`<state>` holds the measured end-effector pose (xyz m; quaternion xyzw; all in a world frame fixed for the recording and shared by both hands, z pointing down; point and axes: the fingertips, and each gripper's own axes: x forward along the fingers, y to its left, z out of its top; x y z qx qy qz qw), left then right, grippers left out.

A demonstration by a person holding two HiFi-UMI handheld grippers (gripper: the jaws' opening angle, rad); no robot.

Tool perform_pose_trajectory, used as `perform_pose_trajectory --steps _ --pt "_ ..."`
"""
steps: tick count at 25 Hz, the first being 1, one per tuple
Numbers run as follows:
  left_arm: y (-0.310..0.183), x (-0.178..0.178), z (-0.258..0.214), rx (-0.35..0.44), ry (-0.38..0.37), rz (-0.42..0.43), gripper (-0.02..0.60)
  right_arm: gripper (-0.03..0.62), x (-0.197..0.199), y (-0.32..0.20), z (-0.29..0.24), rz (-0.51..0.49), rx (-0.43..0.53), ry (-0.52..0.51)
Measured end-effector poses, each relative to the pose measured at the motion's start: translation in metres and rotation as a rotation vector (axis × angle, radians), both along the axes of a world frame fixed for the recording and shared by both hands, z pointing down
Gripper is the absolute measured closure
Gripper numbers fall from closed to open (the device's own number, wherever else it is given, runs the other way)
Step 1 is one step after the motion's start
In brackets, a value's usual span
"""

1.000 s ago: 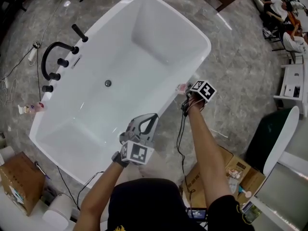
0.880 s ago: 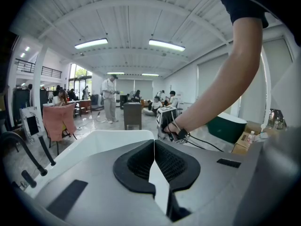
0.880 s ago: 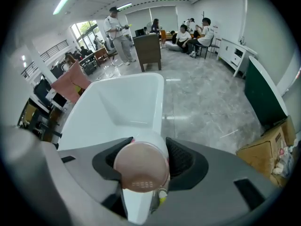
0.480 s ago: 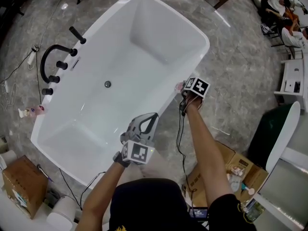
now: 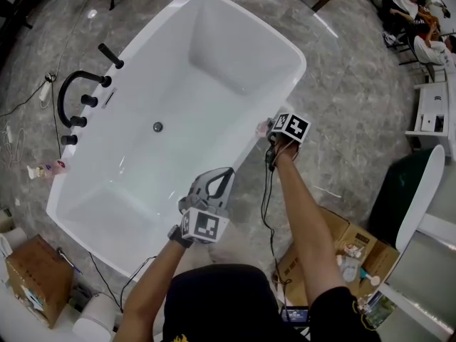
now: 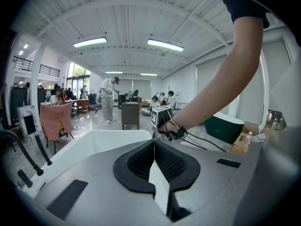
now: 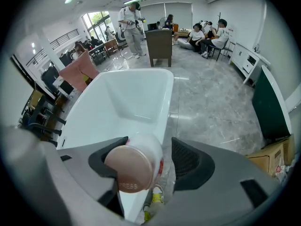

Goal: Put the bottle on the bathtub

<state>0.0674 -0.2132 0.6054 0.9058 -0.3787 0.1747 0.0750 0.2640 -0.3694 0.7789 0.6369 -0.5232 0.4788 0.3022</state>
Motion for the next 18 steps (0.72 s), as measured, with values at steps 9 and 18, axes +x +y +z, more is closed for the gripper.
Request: perform_pose_trajectory --steps 9,18 --pt "0.001 0.006 -0.002 -0.001 0.001 0.005 0.563 0.286 0.003 0.002 -0.003 -0.019 -0.002 -0.008" --pt "0.005 0.008 -0.018 0.015 0.005 0.001 0.563 0.284 0.001 0.009 -0.024 -0.071 0.012 0.019"
